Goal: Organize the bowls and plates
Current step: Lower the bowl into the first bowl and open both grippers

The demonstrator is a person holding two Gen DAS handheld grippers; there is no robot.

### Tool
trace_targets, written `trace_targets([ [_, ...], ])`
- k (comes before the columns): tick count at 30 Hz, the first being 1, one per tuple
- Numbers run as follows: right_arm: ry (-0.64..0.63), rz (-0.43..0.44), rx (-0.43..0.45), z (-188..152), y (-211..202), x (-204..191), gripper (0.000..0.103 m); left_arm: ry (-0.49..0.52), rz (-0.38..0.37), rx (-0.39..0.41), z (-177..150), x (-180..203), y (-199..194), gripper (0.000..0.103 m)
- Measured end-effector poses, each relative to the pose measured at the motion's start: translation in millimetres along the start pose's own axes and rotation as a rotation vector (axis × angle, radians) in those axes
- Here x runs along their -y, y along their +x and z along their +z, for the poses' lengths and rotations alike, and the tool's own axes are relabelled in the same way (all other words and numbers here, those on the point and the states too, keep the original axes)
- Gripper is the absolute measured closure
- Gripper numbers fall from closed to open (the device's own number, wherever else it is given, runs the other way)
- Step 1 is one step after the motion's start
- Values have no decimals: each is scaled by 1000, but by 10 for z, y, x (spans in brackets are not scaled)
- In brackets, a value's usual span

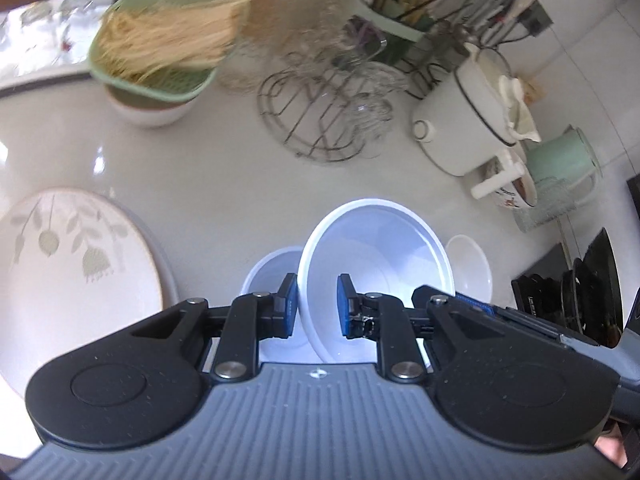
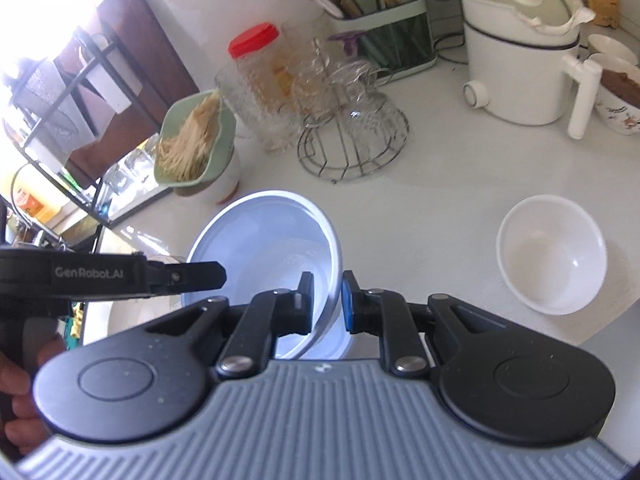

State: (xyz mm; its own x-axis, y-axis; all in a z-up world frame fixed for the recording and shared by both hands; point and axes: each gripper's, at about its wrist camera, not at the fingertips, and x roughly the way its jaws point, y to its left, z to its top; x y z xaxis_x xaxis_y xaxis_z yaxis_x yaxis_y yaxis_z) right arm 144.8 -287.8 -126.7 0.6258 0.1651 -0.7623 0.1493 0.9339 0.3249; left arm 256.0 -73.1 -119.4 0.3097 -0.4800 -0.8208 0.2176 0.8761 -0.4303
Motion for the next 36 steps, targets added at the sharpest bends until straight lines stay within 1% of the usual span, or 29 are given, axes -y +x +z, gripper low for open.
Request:
trace_targets([
  [4,6,7,-20,-3,100,-42,86,-20,23,-15,-54,-98,66,81],
  [11,16,15,-93,-129,313,-19,84,-34,52,-57,-75,-239,220,81],
  [14,26,19,-104,-166,374,6,84,-75,45,-70,-60,-322,273,81],
  [18,42,36,-106,-205,439,59,84,-70,76,-77,-47,-324,325,80],
  [19,49,43,-105,-210,449,72,84,-70,87,-77,-38,-323,325,74],
  [20,52,42,-104,-211,461,87,82,-69,91,-75,-38,-324,316,64],
  [21,49,35,-100,-213,466,88,79,-67,98,-69,-38,-320,298,61],
  [22,46,30,-96,-210,458,92,72,-62,104,-61,-43,-312,270,59],
  [23,46,30,-89,-205,440,97,66,-57,106,-57,-42,-301,248,59],
  [25,44,36,-74,-190,400,95,61,-54,102,-49,-39,-280,198,59],
  [29,25,29,-45,-142,293,75,60,-50,80,-21,-24,-205,71,59],
  [36,3,12,27,-36,25,25,60,18,56,41,37,54,-209,59],
])
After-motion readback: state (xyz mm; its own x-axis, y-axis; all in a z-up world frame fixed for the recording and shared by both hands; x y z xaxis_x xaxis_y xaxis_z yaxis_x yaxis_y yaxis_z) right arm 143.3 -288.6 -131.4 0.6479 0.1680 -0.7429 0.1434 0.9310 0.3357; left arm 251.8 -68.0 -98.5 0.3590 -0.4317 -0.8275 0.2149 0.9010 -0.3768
